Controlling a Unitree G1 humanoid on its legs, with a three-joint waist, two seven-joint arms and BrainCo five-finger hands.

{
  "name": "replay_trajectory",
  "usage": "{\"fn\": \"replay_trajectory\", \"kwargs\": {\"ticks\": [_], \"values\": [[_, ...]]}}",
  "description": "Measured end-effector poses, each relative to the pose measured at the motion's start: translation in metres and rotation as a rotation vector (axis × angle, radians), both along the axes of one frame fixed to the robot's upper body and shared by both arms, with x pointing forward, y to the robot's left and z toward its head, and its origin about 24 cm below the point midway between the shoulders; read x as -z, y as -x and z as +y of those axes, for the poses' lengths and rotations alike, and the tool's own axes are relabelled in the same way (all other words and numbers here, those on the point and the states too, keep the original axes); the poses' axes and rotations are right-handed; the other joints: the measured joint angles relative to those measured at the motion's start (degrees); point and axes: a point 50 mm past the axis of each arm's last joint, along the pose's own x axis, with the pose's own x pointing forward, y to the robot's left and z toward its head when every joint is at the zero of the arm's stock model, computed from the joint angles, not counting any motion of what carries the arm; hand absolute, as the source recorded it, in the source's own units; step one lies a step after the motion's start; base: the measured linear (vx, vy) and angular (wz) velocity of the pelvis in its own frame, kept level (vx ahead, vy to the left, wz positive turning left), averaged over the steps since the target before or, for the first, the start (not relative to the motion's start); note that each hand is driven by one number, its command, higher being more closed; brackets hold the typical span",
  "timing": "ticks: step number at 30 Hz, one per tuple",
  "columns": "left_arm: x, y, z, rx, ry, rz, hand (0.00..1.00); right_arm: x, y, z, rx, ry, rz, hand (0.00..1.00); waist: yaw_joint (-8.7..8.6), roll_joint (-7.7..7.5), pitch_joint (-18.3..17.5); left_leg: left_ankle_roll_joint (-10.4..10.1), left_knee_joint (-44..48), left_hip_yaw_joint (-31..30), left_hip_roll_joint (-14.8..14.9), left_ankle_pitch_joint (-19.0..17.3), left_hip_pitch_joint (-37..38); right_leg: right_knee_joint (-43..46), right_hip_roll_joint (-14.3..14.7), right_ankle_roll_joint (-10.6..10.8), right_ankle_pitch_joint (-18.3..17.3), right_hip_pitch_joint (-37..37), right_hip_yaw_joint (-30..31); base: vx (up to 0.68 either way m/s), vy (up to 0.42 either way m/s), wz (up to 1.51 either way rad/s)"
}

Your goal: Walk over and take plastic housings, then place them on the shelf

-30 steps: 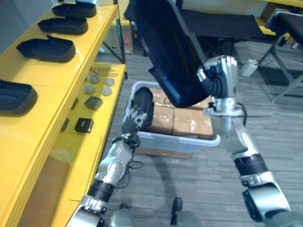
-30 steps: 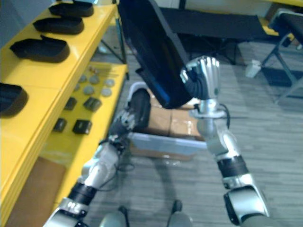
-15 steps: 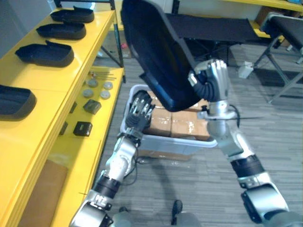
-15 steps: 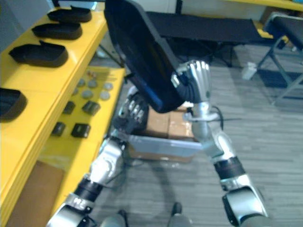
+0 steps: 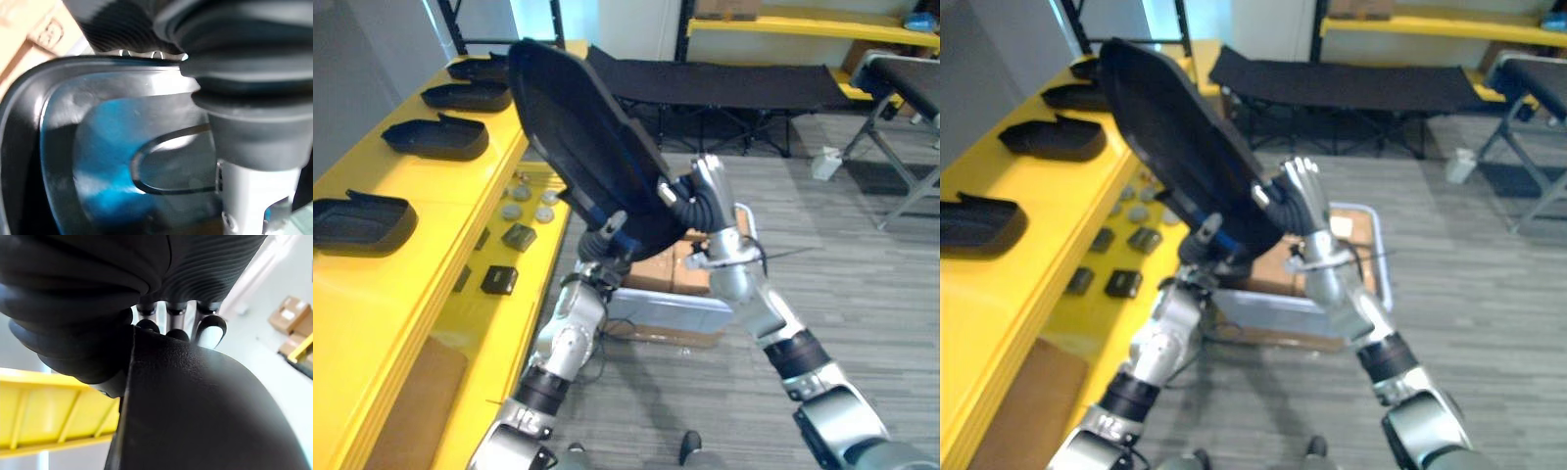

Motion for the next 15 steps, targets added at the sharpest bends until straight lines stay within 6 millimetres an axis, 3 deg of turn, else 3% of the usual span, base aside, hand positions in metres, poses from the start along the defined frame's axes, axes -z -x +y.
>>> {"fn": "replay_trajectory", "kwargs": {"ticks": [1, 2, 8, 15], "values": [[0.002, 0.001, 0.0, -0.002, -0.005, 0.011, 0.0, 0.001, 0.0, 0.002, -0.011, 0.0, 0.011, 1.0, 0.0, -0.03, 0.0, 0.0, 0.2, -0.2, 0.0, 0.0, -0.1, -0.5, 0.0, 0.0, 0.2, 0.4, -0.3, -0.05, -0.004, 0.14], [0.005, 0.001, 0.0, -0.006, -0.023, 0.027, 1.0, 0.005, 0.0, 0.003, -0.018, 0.0, 0.032, 1.0, -0.06, -0.05, 0.0, 0.0, 0.5, -0.9, 0.1, 0.0, -0.3, -1.0, 0.0, 0.0, 0.4, 1.0, -1.1, -0.04, -0.002, 0.17], [0.013, 0.002, 0.011, -0.067, -0.131, 0.052, 1.0, 0.019, 0.002, 0.009, -0.057, -0.039, 0.115, 1.0, 0.62, -1.17, -0.7, -0.1, 1.0, -1.2, 0.4, -0.1, -1.1, -2.0, 0.3, -0.1, 0.7, 1.0, -1.3, -0.02, 0.001, 0.04], [0.009, 0.001, 0.02, -0.181, -0.176, 0.021, 1.0, 0.032, 0.008, 0.011, -0.077, -0.116, 0.187, 1.0, 0.57, -1.42, -0.9, -0.2, 1.0, -1.0, 0.4, -0.2, -1.1, -1.8, 0.5, -0.2, 0.7, 0.7, -1.4, 0.0, 0.0, 0.0]]}}
